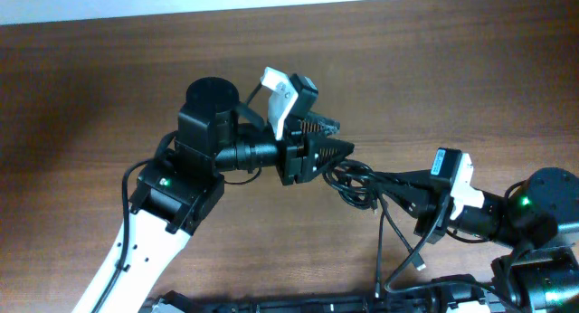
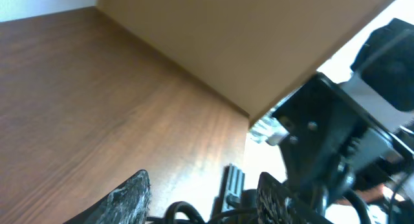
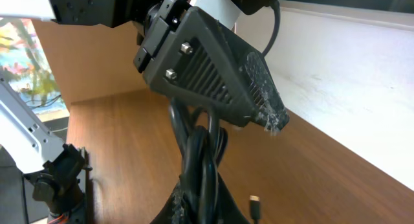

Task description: Untangle cables

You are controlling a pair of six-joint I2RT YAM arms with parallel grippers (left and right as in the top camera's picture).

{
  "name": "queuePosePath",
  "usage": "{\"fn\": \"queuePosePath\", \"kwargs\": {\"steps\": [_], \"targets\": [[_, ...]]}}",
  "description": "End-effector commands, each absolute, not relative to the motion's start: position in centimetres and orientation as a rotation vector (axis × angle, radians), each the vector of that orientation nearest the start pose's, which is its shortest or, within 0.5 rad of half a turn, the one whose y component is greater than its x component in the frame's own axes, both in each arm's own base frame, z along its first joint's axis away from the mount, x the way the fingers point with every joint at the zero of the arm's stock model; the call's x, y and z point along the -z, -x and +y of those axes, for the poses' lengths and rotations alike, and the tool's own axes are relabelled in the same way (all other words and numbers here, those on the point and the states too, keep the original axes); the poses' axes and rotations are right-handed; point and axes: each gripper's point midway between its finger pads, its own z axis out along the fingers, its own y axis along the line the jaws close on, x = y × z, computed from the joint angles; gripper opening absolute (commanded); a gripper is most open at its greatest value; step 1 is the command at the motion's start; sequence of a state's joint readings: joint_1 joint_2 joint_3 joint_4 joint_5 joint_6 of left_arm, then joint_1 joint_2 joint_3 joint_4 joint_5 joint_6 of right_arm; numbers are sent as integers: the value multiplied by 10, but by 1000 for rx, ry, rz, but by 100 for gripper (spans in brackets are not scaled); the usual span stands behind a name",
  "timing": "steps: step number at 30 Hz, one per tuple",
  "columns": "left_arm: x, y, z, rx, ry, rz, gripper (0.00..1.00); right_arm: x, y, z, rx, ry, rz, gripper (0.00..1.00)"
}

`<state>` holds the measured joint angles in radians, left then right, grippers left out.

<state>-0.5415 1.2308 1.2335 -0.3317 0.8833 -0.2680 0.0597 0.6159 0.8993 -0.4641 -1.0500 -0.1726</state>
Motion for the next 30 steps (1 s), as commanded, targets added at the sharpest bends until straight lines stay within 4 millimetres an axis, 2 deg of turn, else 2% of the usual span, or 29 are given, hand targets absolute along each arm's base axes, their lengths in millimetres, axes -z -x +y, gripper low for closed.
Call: {"fn": "queuePosePath", "kwargs": {"steps": [1,4,7,12,18,19,21,28,29,30], "targets": [[-376,-201,-299,1482,-1064,1687,52,-370,-168,160,-808,943,1428,4],[-378,-201,-299,1483,-1068,1677,50,-369,-169,159,-805,939,1433,4],[-383,-186,-299,1534,-1161,1598,49,-368,-171,158,-798,928,1446,4],[-363,-181,-295,1517,-1191,1663,49,-370,-171,158,-790,932,1431,4],[-345,-196,-293,1414,-1114,1791,50,-373,-171,158,-780,936,1415,4],[-343,-195,-292,1411,-1123,1794,49,-374,-171,158,-778,937,1412,4],[-340,-194,-292,1409,-1129,1801,40,-376,-172,158,-772,940,1400,4],[-337,-192,-293,1360,-1207,1738,46,-379,-172,158,-770,940,1388,4],[-337,-192,-293,1358,-1206,1738,55,-379,-171,159,-774,942,1387,4],[-336,-194,-292,1347,-1200,1745,59,-379,-171,159,-775,944,1384,4]]}}
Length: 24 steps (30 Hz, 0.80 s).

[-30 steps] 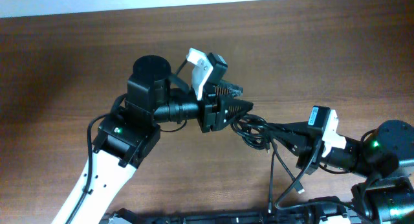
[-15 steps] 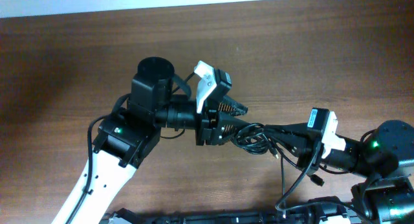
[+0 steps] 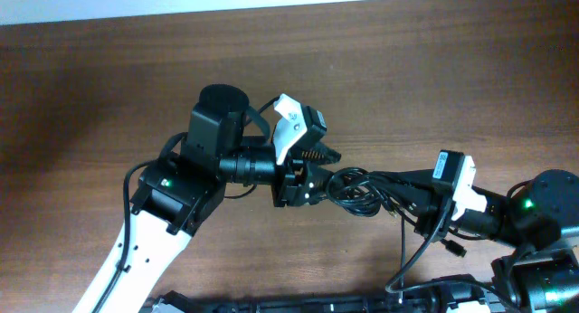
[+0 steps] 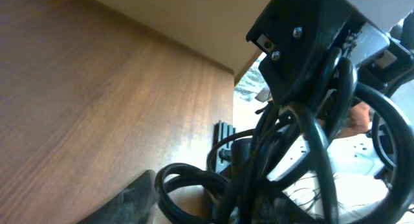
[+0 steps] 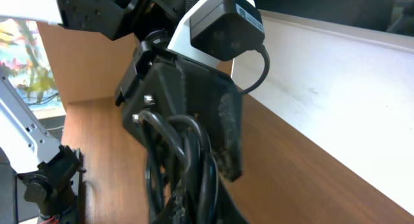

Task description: Untangle cables

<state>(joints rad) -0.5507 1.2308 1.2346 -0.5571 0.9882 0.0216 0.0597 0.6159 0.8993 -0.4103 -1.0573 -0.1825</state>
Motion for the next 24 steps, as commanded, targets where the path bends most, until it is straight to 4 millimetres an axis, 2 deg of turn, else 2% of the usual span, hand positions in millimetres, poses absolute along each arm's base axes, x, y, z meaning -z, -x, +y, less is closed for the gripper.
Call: {"fn": "queuePosePath", "kwargs": {"steps": [1,3,4,5,6,8,12,13,15,16,17,19,20,24], "targets": [[-335,-196,-292,1327,-1191,1756,58,-380,-171,159,-776,940,1381,4],[-334,-197,-292,1322,-1189,1757,49,-382,-171,159,-785,931,1384,4],[-334,-197,-292,1321,-1189,1757,36,-382,-171,159,-786,931,1385,4],[-334,-197,-292,1320,-1190,1755,16,-382,-171,159,-791,927,1389,4],[-335,-197,-292,1308,-1206,1734,9,-382,-171,159,-795,924,1391,4],[-335,-194,-295,1295,-1245,1697,1,-382,-171,159,-794,925,1390,4],[-344,-192,-301,1276,-1277,1611,0,-379,-171,159,-802,921,1404,4],[-344,-201,-301,1245,-1224,1655,0,-378,-171,159,-805,919,1411,4],[-336,-223,-298,1181,-1056,1806,0,-378,-171,159,-805,918,1413,4],[-329,-243,-291,1115,-894,1922,0,-377,-171,158,-803,915,1416,4],[-321,-264,-280,1040,-677,2045,0,-377,-171,158,-805,914,1419,4],[-304,-292,-254,956,-221,2219,0,-376,-171,158,-807,913,1423,4],[-303,-294,-251,985,-97,2247,0,-375,-171,158,-810,912,1428,4],[-302,-294,-251,1084,122,2293,0,-374,-172,158,-804,913,1430,4]]}}
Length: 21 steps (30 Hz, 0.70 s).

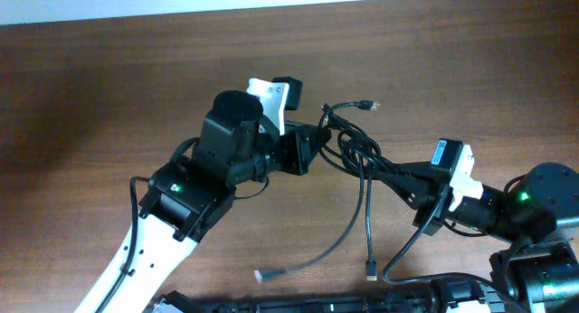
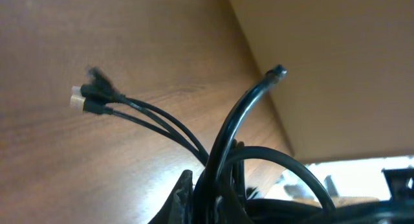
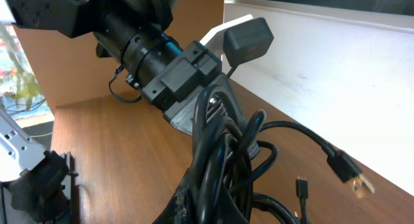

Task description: Untangle cables

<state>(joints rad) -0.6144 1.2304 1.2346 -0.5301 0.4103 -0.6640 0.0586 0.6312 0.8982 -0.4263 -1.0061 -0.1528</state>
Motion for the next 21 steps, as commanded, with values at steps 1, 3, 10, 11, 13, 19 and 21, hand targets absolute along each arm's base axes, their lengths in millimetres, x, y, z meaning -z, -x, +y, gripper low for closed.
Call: {"fn": "queuePosePath", "kwargs": {"steps": [1,3,10,11,13,19,21], "targets": [[-301,-293,-250,1109,194,2309,0,-374,-172,158,-804,913,1430,4],[-296,-290,-249,1181,421,2353,0,-373,-171,158,-807,911,1436,4],[-289,-294,-238,1328,1069,2316,24,-372,-174,157,-795,897,1449,4],[-289,-298,-233,1326,1140,2285,23,-371,-174,157,-798,895,1455,4],[-288,-303,-227,1309,1172,2258,29,-371,-174,157,-797,895,1454,4],[-288,-307,-223,1097,573,2328,99,-370,-175,156,-793,890,1461,4],[-289,-301,-229,1010,188,2336,99,-369,-180,153,-769,869,1473,4]]}}
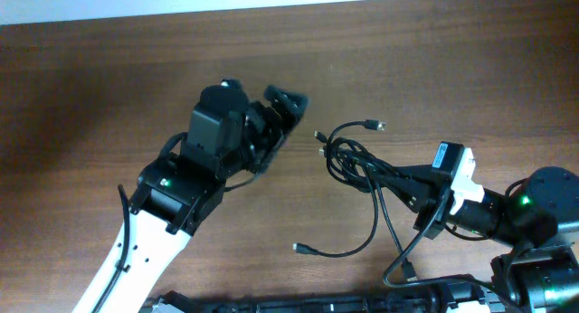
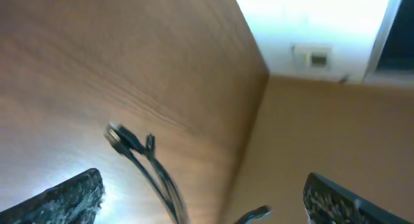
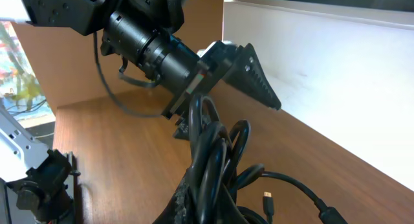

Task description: Untangle cables

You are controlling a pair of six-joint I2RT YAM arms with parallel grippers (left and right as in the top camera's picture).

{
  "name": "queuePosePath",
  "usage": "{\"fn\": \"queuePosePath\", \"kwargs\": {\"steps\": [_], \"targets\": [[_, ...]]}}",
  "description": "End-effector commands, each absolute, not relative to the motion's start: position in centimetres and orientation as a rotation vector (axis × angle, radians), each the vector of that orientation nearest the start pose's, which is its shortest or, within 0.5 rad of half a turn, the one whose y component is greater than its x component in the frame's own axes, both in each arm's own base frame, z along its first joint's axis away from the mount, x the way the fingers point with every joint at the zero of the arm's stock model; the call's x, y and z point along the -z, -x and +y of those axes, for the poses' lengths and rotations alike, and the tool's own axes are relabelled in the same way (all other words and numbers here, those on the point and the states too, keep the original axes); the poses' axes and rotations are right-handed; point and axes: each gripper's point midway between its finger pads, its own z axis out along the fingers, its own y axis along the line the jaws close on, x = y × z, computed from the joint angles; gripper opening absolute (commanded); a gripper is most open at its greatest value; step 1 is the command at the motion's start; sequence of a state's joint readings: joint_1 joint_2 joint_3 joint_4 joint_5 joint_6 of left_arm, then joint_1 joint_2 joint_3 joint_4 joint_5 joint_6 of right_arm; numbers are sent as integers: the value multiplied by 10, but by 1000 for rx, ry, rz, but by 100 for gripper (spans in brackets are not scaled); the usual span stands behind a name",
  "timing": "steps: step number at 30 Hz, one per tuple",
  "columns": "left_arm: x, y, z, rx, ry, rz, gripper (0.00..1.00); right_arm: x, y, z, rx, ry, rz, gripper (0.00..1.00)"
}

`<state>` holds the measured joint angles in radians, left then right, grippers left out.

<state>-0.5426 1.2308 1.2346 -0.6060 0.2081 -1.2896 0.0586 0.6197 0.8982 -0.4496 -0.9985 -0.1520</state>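
Observation:
A tangle of black cables lies spread over the brown table, right of centre. My right gripper is shut on its right end; in the right wrist view the bundle rises straight out of the jaws. My left gripper stands open left of the tangle, apart from it. Its fingers are spread wide with nothing between them, and two cable ends lie beyond. The left gripper also shows behind the bundle.
Loose cable ends trail out: a plug at the back, one end toward the front, another near the front edge. The right arm's base fills the lower right. A pale wall borders the table.
My left gripper, then shut on the tangle's left side, is now open and off it. The tangle has sunk and spread to the right; its loose ends lie differently.
At first both grippers met at the tangle in mid-table, the right one shut on it. Then the left gripper was in among the loops. Then it held the tangle farther back with cables strung out toward the right gripper. Now only the right gripper holds it.

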Motion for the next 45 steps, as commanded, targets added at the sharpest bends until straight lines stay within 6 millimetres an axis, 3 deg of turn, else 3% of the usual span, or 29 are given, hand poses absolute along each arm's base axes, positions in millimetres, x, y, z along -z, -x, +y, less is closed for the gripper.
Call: {"fn": "queuePosePath", "kwargs": {"steps": [1,3,6,9,11,13,14,16,22,34,40,45], "targets": [[-290,-296,-234,991,17,2326,99,-369,-180,153,-769,869,1474,4],[-288,-286,-240,910,-329,2279,99,-369,-180,153,-769,869,1474,4],[-262,-300,-200,575,-256,2346,99,-369,-180,153,-771,867,1475,4],[-260,-299,-199,559,-269,2352,100,-370,-180,153,-770,868,1472,4],[-279,-291,-225,666,-567,2215,99,-369,-179,153,-773,866,1478,4],[-304,-279,-238,774,-734,2066,99,-368,-179,153,-774,865,1482,4],[-331,-268,-238,850,-820,1926,99,-368,-180,153,-769,860,1486,4],[-360,-251,-232,904,-885,1789,99,-367,-180,153,-771,859,1489,4],[-394,-227,-241,1025,-991,1592,99,-368,-176,155,-797,879,1479,4],[-381,-240,-249,1046,-996,1630,99,-379,-140,171,-913,1088,1292,4],[-372,-228,-263,1226,-1096,1604,99,-381,-138,171,-913,1098,1275,4],[-379,-211,-266,1326,-1181,1516,99,-381,-139,171,-912,1097,1275,4]]}}
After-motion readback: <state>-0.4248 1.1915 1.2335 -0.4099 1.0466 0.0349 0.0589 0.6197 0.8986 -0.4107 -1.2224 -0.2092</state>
